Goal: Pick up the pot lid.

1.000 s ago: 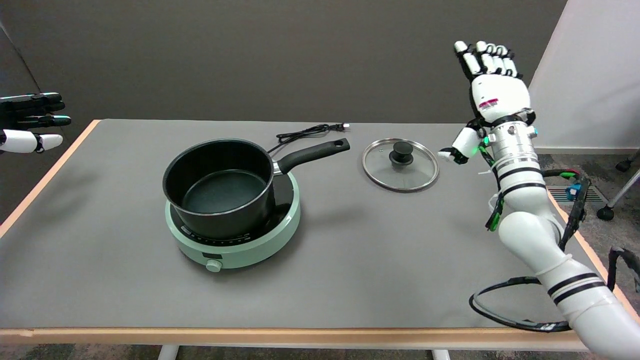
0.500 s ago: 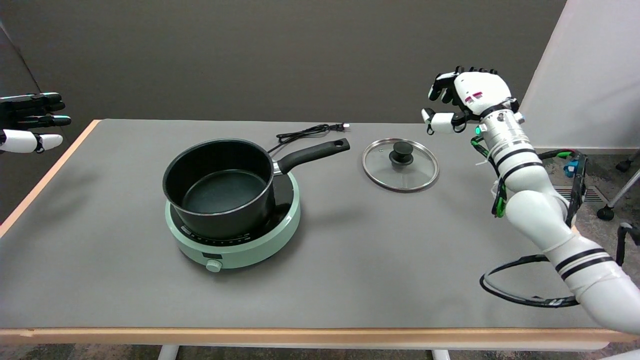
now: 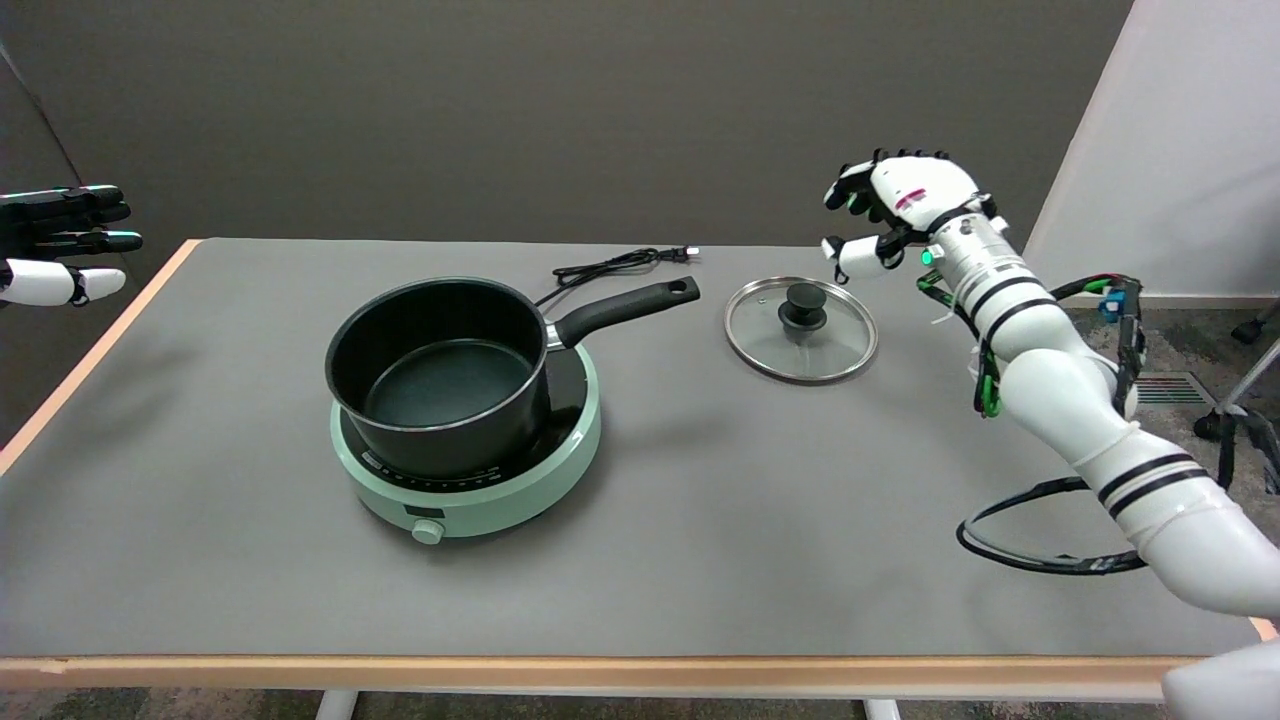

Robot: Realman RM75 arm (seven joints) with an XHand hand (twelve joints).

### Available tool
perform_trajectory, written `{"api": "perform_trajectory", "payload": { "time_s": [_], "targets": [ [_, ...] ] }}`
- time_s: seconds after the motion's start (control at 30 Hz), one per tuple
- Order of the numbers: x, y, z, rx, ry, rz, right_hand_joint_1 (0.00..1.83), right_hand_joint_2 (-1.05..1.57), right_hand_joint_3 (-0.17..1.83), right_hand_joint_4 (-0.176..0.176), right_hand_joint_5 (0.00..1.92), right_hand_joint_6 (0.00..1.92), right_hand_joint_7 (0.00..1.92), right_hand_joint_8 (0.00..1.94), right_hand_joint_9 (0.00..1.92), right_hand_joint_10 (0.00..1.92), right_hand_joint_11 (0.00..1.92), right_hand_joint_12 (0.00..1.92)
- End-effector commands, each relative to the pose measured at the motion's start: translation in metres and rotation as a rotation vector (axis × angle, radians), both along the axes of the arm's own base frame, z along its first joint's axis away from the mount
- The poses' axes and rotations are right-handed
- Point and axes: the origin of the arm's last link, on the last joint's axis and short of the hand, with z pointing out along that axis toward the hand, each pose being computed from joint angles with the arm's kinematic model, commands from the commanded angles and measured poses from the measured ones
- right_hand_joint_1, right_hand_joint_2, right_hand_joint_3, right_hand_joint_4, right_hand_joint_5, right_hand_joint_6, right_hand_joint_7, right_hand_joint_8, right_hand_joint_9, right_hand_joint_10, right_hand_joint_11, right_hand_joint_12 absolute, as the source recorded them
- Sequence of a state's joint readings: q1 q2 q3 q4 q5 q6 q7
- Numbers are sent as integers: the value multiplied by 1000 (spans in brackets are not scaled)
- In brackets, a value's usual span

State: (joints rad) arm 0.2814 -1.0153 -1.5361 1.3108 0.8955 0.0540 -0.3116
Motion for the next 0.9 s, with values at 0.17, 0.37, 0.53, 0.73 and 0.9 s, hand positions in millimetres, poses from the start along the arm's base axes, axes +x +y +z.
{"api": "perform_trajectory", "payload": {
  "time_s": [0.17, 0.37, 0.53, 0.73, 0.9],
  "targets": [
    [-42, -35, -22, 101, -51, -259, 870, 609, 909, 53, 622, 323, 750, 259, 760, 642, 515, 1245],
    [-47, -37, -29, 123, -64, -291, 854, 577, 930, 53, 560, 255, 709, 244, 747, 632, 507, 1233],
    [-42, -40, -29, 123, -67, -286, 842, 547, 937, 42, 504, 209, 641, 239, 708, 603, 470, 1155],
    [-38, -42, -24, 117, -62, -285, 843, 544, 934, 42, 505, 209, 627, 235, 694, 597, 468, 1147],
    [-41, -42, -18, 101, -70, -300, 843, 547, 931, 49, 526, 223, 608, 228, 670, 571, 459, 1123]
  ]
}}
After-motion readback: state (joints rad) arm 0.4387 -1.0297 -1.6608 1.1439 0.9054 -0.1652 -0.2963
